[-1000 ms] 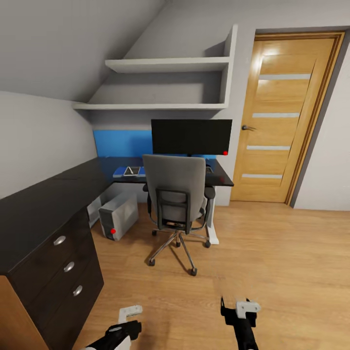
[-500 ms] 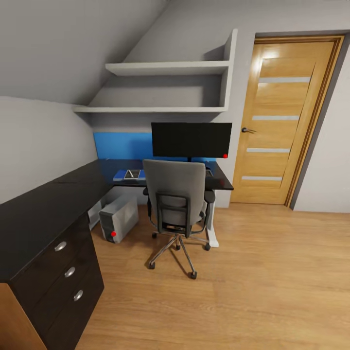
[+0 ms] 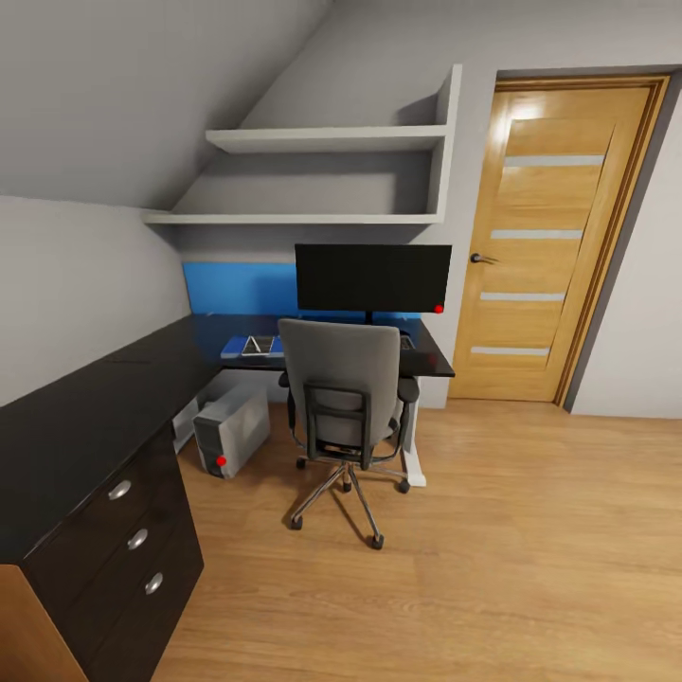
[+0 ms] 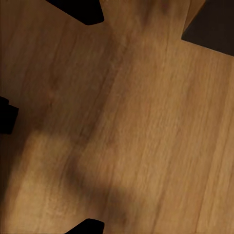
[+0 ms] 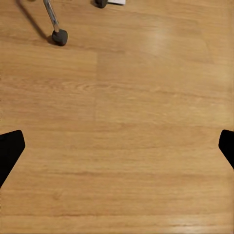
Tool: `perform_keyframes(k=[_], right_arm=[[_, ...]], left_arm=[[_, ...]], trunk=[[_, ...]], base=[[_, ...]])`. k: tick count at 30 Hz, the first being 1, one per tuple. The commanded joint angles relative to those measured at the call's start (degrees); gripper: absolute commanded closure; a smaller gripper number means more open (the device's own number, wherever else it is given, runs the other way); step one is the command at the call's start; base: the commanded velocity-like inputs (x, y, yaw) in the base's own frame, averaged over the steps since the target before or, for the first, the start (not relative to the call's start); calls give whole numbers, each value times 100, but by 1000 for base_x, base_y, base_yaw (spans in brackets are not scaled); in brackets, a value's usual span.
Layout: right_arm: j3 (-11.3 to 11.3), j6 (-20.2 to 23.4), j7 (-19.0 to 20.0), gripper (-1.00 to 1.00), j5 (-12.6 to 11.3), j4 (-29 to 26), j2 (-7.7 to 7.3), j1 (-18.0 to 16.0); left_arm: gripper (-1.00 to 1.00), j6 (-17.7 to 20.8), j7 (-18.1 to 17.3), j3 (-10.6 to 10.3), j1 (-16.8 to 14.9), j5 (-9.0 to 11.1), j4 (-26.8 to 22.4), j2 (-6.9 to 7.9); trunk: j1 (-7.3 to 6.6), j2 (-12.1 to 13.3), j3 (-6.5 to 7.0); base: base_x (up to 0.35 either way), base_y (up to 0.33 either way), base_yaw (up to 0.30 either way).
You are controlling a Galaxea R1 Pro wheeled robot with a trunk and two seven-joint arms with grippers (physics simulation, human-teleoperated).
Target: In the bedroom, organize the workspace by keeping the computer under the desk, ensuring the monitor is on the desk, placing the keyboard on the desk next to the monitor, placing the mouse on the desk next to the keyboard, moving the folder from the swivel chair onto the desk next to the mouse, stacking the notebook on top of the folder with the pen on top of the notebook, and positioning the swivel chair next to the desk.
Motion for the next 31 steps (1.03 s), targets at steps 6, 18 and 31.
perform_keyframes(k=[6,18,31], right_arm=[[50,-18,-22,-100,-33,13,3,-6],[50,-18,-22,-100,-33,13,3,-6],[50,-18,-21,-100,-33,13,3,-6]], left_arm=[[-100,-1,21,-50,0,55,5,6],[-100,-4,22,-50,0,54,-1,-18],[-100,-18,21,-41,0,55,-2,-142]], trunk=[[-1,-3,-6],[-1,-3,-6],[-1,-3,-6]], base=[[0,0,0],[0,0,0],[0,0,0]])
